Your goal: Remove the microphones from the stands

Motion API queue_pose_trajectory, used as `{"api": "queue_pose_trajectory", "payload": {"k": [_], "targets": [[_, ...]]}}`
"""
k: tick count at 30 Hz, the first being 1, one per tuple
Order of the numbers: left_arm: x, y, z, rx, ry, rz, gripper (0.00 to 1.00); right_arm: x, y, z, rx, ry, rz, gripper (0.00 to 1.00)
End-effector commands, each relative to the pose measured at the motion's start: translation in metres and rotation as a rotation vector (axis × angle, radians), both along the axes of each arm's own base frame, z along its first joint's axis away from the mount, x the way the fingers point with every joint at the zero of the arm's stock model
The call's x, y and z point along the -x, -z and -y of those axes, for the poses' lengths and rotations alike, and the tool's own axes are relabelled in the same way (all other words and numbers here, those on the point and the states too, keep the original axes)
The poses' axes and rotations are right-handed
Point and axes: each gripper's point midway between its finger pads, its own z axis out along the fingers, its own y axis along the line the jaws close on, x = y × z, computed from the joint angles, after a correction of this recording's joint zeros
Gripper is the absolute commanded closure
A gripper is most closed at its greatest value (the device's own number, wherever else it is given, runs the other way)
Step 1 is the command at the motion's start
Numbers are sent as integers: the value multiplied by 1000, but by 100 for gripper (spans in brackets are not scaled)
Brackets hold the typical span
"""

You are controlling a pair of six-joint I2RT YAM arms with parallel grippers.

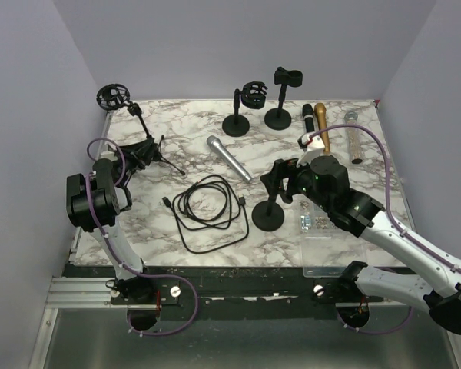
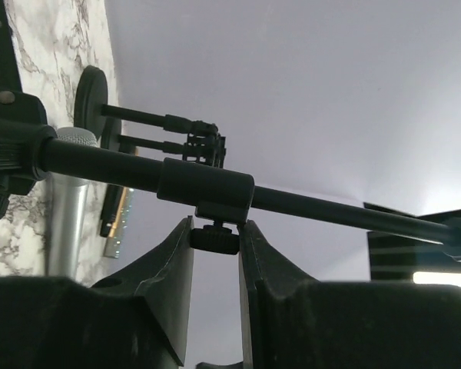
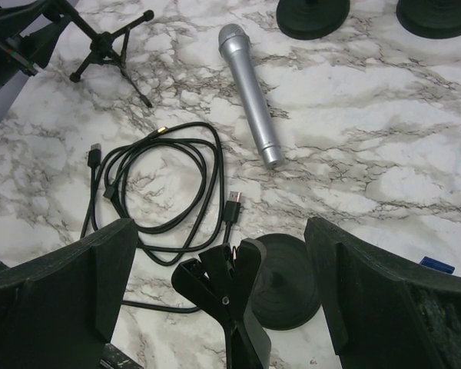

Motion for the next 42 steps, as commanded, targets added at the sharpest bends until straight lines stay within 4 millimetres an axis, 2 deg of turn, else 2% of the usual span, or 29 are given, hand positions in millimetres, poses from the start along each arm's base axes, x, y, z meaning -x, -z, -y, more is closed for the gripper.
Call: {"api": "queue_pose_trajectory", "payload": {"k": [1, 2, 3, 5, 7, 12, 14, 20, 24, 26, 28, 30, 34, 39, 42], "targets": [[4, -32, -16, 136, -78, 64, 100, -4, -4, -1, 13, 6, 14, 0], [4, -31, -15, 143, -75, 49, 100, -5, -4, -2, 12, 5, 13, 0], [4, -31, -14, 140, -71, 42, 90, -5, -3, -3, 12, 3, 11, 0], [6, -31, -12, 115, -59, 33, 62, -6, -2, -4, 10, -1, 7, 0], [7, -34, -7, 68, -41, 46, 51, -6, -2, -5, 9, -2, 6, 0], [18, -35, 2, -24, -10, 59, 39, -5, 0, -5, 8, -3, 2, 0], [25, -27, 7, -82, 5, 33, 32, -5, 0, -4, 8, -1, 3, 0], [56, 11, 19, -286, 24, -82, 29, -5, 3, -6, 10, -5, -1, 0], [72, 20, 26, -425, 38, -110, 28, -7, 4, -7, 16, -7, -4, 0], [78, 14, 30, -498, 51, -82, 28, -7, 4, -8, 16, -7, -4, 0], [83, 1, 32, -616, 59, -49, 29, -7, 3, -7, 16, -7, -1, 0], [87, -22, 35, -771, 56, 13, 29, -7, 1, -6, 18, -4, 1, 0], [99, -82, 45, -1068, 12, 197, 30, -8, -5, -4, 25, 2, 10, 0], [114, -143, 56, -1216, -29, 346, 30, -9, -20, 1, 28, 23, 36, 0], [127, -178, 66, -1262, -38, 436, 29, -10, -32, 12, 42, 61, 59, 0]]}}
